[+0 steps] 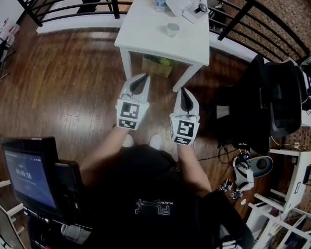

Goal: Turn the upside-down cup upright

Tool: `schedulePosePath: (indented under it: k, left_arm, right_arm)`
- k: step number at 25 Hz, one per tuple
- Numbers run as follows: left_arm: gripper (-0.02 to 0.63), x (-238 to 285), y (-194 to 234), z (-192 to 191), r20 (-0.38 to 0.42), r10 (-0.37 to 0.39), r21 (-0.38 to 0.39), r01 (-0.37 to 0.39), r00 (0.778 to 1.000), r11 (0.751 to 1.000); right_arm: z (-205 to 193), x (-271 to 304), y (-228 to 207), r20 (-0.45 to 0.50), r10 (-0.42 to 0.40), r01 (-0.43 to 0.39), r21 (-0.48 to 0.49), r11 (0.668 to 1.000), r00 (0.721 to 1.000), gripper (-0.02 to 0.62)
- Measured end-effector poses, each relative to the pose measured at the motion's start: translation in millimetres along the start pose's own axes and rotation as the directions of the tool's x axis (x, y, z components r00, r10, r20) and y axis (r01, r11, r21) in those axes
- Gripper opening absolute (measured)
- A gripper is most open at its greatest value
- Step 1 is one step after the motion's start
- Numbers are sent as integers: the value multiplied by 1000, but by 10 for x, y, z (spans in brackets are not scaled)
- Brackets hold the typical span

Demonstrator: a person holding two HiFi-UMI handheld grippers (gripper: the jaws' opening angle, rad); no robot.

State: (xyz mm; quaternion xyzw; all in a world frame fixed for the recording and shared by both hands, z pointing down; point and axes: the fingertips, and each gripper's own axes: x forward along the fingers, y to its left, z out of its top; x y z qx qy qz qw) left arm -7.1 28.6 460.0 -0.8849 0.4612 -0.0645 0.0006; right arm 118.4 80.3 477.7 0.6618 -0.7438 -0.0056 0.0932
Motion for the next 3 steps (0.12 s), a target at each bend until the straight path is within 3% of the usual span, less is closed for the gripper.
schedulePosePath:
  k: [3]
  left_arm:
    - [-2,6,-12,-4,0,-2,3,2,1000,1000]
  right_arm:
    - [-15,3,-2,-2,2,-2,-1,1000,1000,12]
